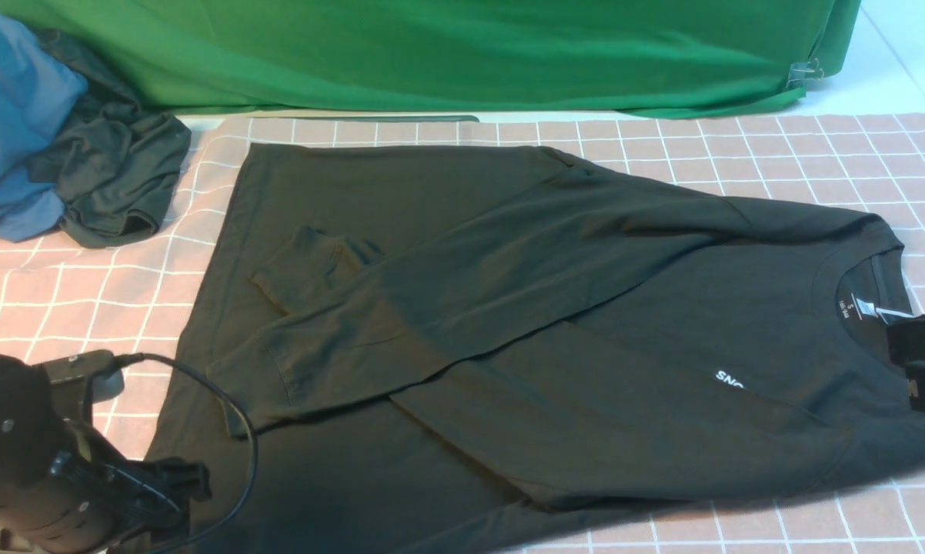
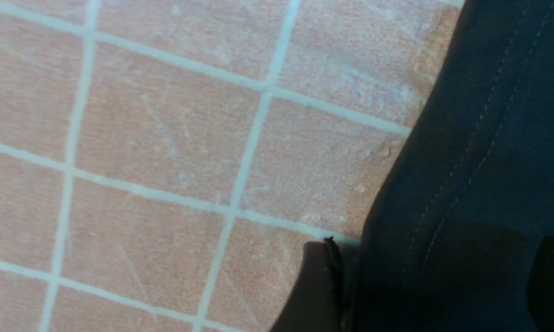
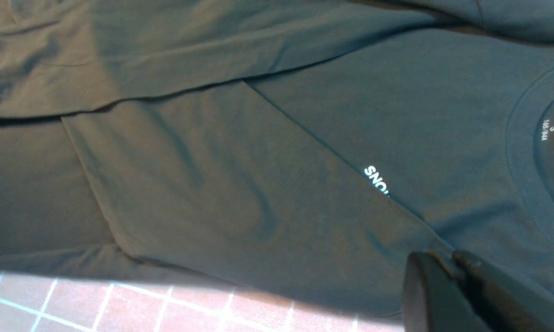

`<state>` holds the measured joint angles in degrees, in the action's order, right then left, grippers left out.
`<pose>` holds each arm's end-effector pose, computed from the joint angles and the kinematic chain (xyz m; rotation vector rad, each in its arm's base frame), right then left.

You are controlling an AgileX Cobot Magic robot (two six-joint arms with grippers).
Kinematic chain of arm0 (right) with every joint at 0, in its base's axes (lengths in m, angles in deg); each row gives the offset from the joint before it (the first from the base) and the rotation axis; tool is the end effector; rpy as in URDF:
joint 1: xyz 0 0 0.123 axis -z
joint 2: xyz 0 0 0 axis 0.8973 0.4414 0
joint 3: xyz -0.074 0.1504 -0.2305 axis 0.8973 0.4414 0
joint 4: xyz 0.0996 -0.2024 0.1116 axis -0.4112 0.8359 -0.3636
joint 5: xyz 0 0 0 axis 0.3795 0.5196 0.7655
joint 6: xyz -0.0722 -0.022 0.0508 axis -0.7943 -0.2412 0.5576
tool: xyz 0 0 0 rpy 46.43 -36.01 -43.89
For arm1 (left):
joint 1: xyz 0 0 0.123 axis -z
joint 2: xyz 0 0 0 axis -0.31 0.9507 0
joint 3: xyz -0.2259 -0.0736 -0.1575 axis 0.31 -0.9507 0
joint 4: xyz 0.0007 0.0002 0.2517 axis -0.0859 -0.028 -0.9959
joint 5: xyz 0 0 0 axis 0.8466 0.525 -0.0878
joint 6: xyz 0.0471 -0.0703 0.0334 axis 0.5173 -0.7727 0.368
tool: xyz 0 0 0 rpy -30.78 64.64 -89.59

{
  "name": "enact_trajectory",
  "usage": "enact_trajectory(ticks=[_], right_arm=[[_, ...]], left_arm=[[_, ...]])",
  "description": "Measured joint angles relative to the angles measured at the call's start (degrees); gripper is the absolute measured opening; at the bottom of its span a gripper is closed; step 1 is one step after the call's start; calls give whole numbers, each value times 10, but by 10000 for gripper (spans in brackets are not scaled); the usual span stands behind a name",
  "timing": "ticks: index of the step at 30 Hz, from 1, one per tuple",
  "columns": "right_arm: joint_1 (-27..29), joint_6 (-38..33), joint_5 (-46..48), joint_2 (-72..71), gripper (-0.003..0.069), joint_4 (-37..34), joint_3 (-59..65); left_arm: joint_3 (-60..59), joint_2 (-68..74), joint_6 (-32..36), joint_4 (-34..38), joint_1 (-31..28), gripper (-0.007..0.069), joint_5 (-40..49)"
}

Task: Fold a long-sleeved shirt over a pink coffee tablecloth.
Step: 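Grasp the near edge of the shirt at its hem and shoulder corners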

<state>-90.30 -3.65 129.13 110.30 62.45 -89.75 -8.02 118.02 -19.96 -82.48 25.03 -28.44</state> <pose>0.1458 0.0640 0.3241 -0.2200 2.3139 0.2541 0.1911 -0.0171 0.1687 -0.4292 2.9193 0.0262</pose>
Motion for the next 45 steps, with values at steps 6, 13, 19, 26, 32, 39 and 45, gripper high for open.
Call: enact_trajectory(ticks=[6, 13, 19, 26, 32, 39, 45], right_arm=[[0, -9, 0, 0, 91, 0, 0], [0, -10, 36, 2, 91, 0, -2], [0, -20, 130, 50, 88, 1, -4], [35, -58, 175, 155, 34, -1, -4], [162, -136, 167, 200, 41, -42, -5], [247, -187, 125, 259, 353, -100, -5], [251, -193, 58, 327, 543, -168, -5]], left_arm=[[7, 43, 3, 23, 0, 402, 18], [37, 46, 6, 19, 4, 50, 72], [66, -17, 15, 3, 4, 44, 120], [67, -102, 15, 2, 4, 44, 137], [67, -129, 17, 2, 4, 44, 145], [67, -130, 17, 2, 4, 44, 146], [67, -130, 17, 3, 4, 44, 135]])
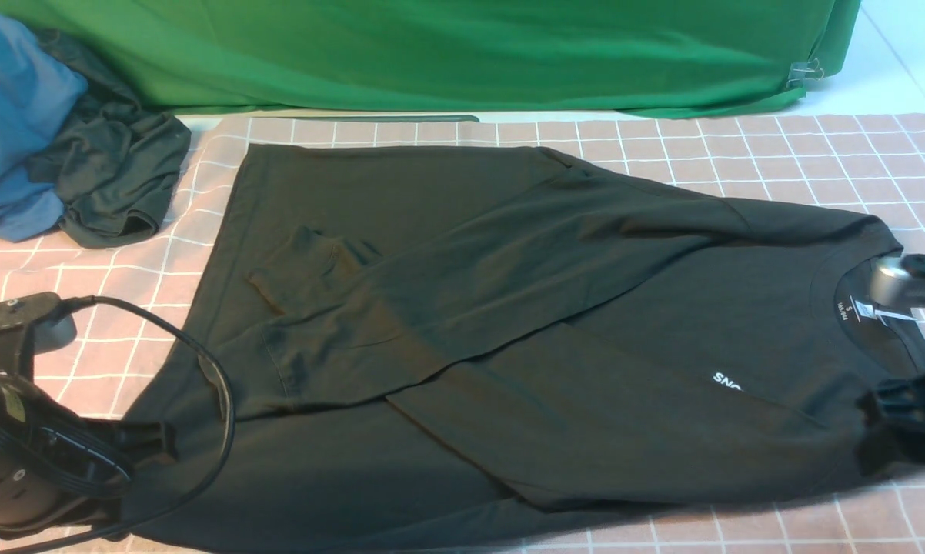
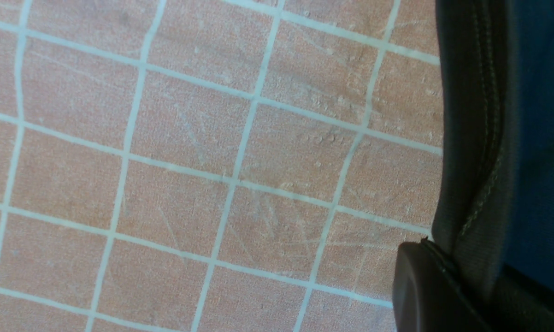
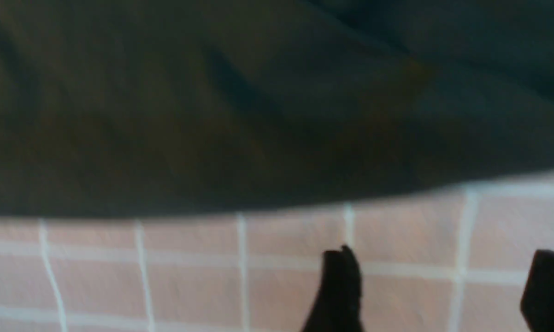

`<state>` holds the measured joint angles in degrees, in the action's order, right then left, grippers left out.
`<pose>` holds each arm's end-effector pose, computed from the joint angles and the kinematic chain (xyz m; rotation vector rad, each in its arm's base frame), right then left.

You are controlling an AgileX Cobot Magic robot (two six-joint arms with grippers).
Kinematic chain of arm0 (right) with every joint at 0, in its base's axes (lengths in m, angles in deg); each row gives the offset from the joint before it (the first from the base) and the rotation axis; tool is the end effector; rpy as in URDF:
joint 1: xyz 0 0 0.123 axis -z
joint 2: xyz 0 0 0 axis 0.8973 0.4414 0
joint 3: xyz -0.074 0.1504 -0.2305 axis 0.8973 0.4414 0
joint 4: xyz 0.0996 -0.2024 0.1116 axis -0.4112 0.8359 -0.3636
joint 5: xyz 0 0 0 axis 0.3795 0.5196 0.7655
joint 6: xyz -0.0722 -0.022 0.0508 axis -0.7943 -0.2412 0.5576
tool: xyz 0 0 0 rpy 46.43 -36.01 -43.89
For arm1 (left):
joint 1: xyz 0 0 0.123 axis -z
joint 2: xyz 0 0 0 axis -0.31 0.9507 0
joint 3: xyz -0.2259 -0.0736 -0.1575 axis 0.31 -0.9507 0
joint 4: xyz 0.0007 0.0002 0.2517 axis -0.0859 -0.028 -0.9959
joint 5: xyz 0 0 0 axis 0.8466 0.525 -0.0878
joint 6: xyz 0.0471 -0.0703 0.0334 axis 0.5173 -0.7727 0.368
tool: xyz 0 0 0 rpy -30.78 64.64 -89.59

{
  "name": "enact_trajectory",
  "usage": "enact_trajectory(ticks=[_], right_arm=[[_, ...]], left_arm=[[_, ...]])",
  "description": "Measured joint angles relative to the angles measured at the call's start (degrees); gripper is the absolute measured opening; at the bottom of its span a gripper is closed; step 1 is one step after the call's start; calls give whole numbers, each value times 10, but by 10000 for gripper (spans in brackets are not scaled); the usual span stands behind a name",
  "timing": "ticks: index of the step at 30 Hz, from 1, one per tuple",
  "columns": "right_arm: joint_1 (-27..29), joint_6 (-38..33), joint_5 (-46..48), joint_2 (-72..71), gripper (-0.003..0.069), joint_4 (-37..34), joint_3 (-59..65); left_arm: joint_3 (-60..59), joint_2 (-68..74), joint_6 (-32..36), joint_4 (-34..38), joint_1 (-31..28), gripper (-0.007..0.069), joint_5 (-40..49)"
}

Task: Fold a long-sleeved shirt over a pink coffee tablecloth.
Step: 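Grasp the near edge of the shirt at its hem and shoulder corners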

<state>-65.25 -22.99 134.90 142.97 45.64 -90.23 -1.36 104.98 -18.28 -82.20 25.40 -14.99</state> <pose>0.2350 0.0175 0.2070 0.0930 2.9736 0.2044 0.1758 -0.0151 0.2348 -0.4006 2.8140 0.0037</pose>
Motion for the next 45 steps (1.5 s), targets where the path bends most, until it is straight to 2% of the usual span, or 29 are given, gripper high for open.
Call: enact_trajectory(ticks=[7, 11, 13, 15, 16, 17, 20, 22, 31, 33, 35, 37, 38, 40, 42, 45], right_arm=[[0, 7, -53, 75, 554, -12, 0], [0, 7, -78, 104, 523, -13, 0], [0, 7, -86, 114, 456, -13, 0], [0, 7, -89, 116, 342, -13, 0], [0, 1, -92, 116, 224, -13, 0], [0, -1, -92, 116, 158, -13, 0], [0, -11, -89, 109, 55, -12, 0], [0, -16, -86, 93, 38, -12, -1], [1, -48, -42, 42, 38, -7, -30], [1, -58, -40, 41, 58, -5, -38], [1, -71, -40, 41, 128, -3, -44], [1, -80, -40, 44, 237, -2, -50], [1, -85, -44, 50, 331, -1, -53], [1, -86, -50, 62, 424, -1, -58], [1, -86, -60, 81, 469, -1, -58], [1, -85, -61, 106, 473, -1, -58]], left_arm=[[0, 0, 0, 1, 0, 44, -4], [0, 0, 0, 1, 0, 44, -5], [0, 0, 0, 1, 0, 44, -6], [0, 0, 1, 1, 0, 44, -7], [0, 0, 2, 2, 0, 44, -8], [0, 0, 2, 2, 0, 44, -8], [0, 0, 2, 2, 0, 44, -8], [0, 0, 2, 2, 0, 44, -8], [0, 0, 4, 2, 0, 44, -9], [0, 0, 4, 3, 0, 44, -9], [0, 0, 4, 4, 0, 44, -9], [0, 0, 4, 6, 0, 44, -9], [0, 0, 4, 7, 0, 44, -9], [0, 0, 4, 7, 0, 44, -9], [0, 0, 4, 7, 0, 44, -9], [0, 0, 4, 7, 0, 44, -9]])
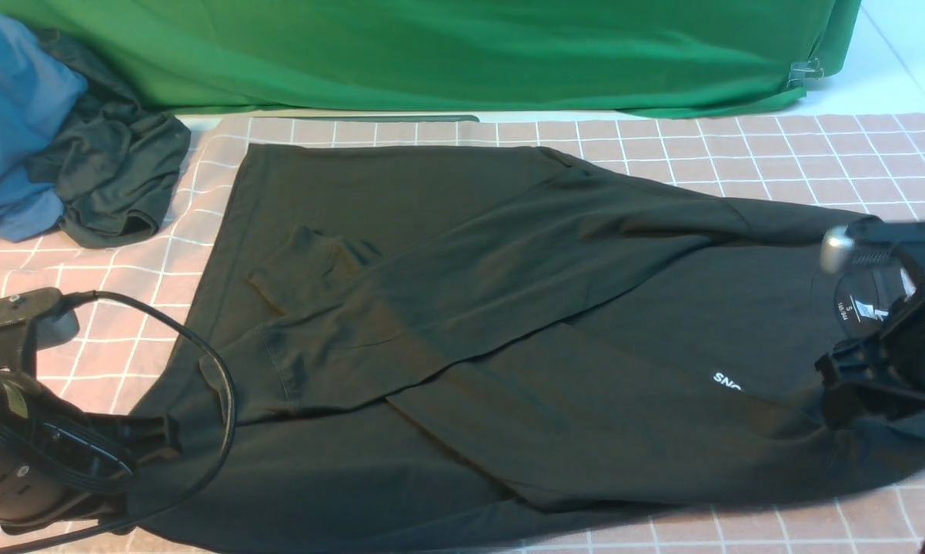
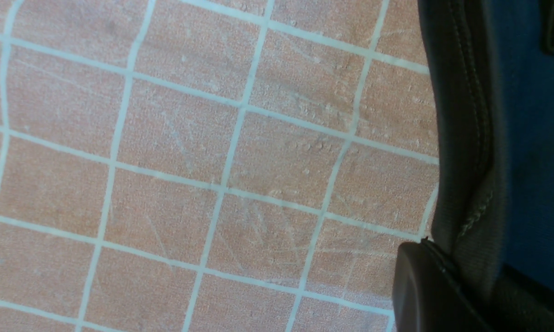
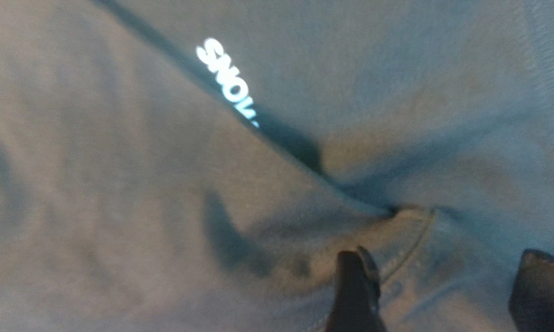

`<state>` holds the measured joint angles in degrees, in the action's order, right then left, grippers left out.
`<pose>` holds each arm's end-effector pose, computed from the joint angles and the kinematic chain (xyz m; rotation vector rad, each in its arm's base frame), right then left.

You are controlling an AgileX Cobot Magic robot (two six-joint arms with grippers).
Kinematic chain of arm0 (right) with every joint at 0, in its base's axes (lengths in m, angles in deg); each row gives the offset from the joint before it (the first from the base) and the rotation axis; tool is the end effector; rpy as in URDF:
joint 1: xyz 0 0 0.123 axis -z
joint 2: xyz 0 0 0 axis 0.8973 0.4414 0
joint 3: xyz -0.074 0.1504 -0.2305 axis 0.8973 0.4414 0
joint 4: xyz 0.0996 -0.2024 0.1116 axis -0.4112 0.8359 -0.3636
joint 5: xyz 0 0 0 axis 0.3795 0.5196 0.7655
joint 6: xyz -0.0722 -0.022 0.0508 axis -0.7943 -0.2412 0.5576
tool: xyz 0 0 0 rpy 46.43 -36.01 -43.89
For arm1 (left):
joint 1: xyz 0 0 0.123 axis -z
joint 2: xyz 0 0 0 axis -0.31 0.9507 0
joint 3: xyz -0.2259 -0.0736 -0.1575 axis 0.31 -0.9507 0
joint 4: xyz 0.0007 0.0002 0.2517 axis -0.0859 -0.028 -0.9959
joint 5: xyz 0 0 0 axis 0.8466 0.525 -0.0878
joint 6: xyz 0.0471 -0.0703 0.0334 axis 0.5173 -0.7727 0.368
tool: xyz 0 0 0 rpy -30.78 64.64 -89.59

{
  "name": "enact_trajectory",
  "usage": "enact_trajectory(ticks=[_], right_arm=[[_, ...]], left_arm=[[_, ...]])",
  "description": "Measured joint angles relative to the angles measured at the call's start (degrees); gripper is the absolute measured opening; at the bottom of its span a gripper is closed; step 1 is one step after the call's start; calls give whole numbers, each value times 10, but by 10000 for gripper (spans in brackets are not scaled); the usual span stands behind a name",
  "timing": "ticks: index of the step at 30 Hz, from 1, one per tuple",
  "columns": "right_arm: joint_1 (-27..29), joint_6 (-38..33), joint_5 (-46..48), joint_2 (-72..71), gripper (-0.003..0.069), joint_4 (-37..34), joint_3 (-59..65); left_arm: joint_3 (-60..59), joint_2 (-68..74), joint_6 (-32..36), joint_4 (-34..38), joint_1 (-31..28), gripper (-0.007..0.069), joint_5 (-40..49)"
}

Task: Fold a long-sleeved shirt over a pink coffee tablecloth.
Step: 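Grasp the near edge of the shirt at its hem and shoulder corners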

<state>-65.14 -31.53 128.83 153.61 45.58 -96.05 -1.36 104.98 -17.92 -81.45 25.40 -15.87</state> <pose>0.2795 0.0171 0.1847 -0.1051 2.9445 0.1684 0.1770 -0.0163 0.2351 -0.3985 2.8028 -0.0173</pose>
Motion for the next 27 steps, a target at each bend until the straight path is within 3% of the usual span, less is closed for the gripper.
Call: enact_trajectory(ticks=[5, 9, 10, 13, 19, 27], right_arm=[[0, 19, -3, 41, 379, 2, 0], [0, 19, -7, 49, 202, 2, 0], [0, 19, -7, 50, 202, 2, 0], [0, 14, -9, 54, 58, 2, 0], [2, 0, 10, 47, 38, 4, -12], [5, -1, 53, -69, 38, 6, -23]], left_arm=[[0, 0, 0, 1, 0, 44, 0], [0, 0, 0, 3, 0, 44, 0], [0, 0, 0, 3, 0, 44, 0], [0, 0, 0, 4, 0, 44, 0], [0, 0, 0, 5, 0, 44, 0], [0, 0, 0, 5, 0, 44, 0]])
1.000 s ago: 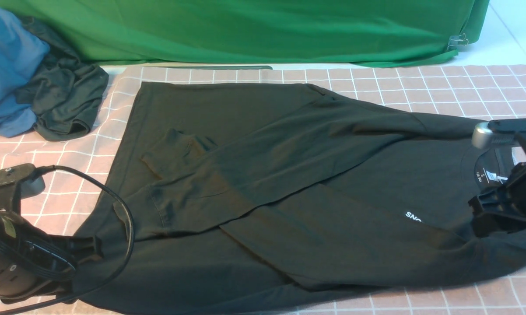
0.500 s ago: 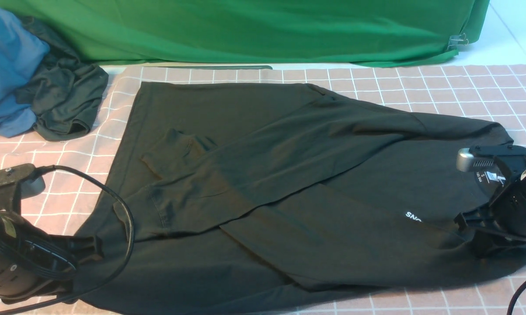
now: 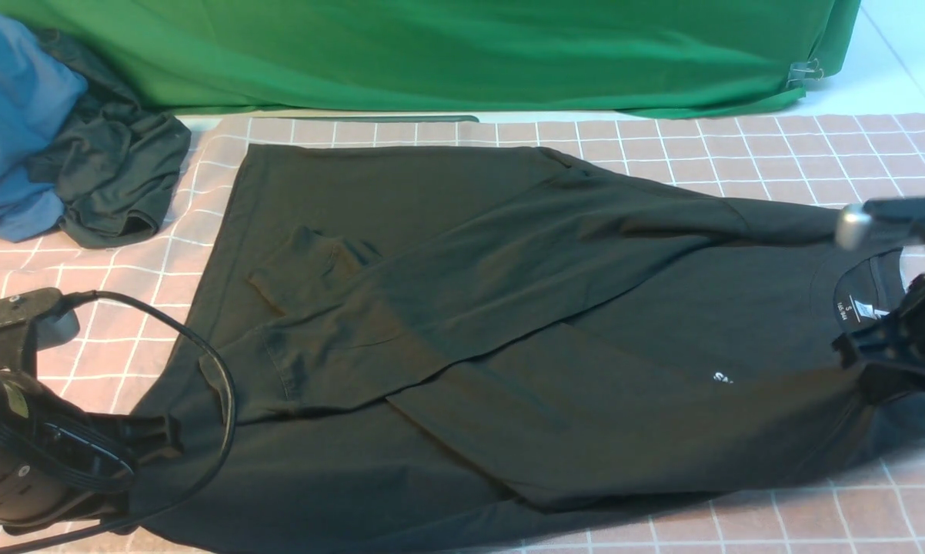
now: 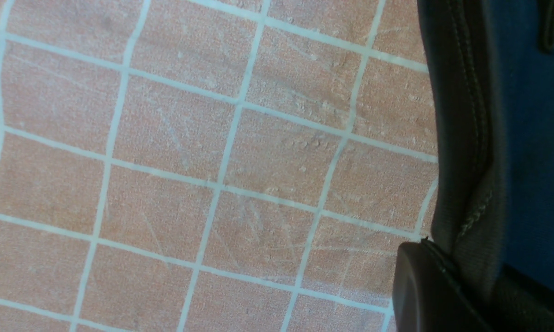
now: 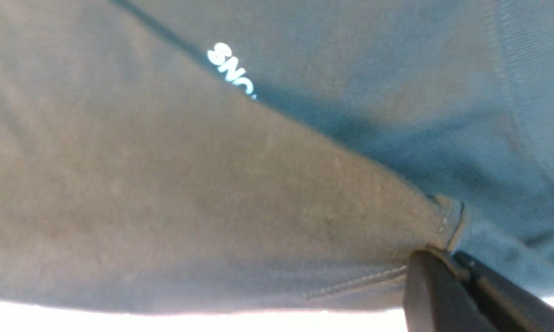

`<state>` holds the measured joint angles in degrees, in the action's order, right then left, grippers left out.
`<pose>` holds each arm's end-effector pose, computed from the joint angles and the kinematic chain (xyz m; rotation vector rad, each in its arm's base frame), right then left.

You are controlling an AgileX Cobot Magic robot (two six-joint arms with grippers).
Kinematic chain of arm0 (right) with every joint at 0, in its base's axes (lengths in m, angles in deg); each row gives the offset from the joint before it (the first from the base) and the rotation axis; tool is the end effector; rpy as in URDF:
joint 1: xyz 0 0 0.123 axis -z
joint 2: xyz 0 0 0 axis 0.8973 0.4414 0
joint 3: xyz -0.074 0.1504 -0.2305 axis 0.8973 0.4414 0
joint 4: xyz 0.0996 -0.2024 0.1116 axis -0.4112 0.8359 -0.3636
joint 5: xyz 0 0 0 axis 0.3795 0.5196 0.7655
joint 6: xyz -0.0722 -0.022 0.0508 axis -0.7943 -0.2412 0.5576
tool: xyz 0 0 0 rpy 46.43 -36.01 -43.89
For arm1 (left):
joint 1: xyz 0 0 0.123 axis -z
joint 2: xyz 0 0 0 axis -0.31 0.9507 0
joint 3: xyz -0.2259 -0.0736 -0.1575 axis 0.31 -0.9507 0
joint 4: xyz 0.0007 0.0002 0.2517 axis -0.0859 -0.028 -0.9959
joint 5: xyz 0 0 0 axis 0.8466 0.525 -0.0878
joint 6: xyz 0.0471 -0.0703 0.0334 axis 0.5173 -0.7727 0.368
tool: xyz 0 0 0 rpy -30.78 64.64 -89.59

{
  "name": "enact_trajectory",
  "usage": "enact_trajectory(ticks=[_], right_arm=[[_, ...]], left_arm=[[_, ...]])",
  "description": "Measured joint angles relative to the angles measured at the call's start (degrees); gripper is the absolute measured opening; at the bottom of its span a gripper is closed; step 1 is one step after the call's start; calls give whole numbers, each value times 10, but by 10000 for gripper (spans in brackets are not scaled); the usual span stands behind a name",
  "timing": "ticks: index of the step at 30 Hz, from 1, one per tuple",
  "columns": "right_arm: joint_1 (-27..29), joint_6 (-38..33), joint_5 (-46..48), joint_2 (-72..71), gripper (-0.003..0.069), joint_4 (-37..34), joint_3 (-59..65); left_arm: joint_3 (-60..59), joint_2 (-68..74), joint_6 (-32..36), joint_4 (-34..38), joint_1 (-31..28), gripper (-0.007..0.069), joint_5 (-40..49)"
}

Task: Fold a long-sleeved shirt over a pink coffee tablecloth.
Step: 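Grasp the near edge of the shirt at its hem and shoulder corners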

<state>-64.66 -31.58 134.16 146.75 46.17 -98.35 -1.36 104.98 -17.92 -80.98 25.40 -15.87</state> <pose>0.2696 0.0149 0.2257 -0.1242 2.8764 0.1635 0.1769 -0.0169 0.2350 -0.4046 2.8038 -0.0271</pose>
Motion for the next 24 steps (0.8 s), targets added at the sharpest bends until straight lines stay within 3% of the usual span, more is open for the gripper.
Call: enact_trajectory(ticks=[12, 24], right_arm=[[0, -16, 17, -17, 38, 6, 0], [1, -1, -76, 82, 50, 9, -17]], left_arm=[[14, 0, -17, 6, 0, 44, -10], [15, 0, -18, 7, 0, 44, -9]])
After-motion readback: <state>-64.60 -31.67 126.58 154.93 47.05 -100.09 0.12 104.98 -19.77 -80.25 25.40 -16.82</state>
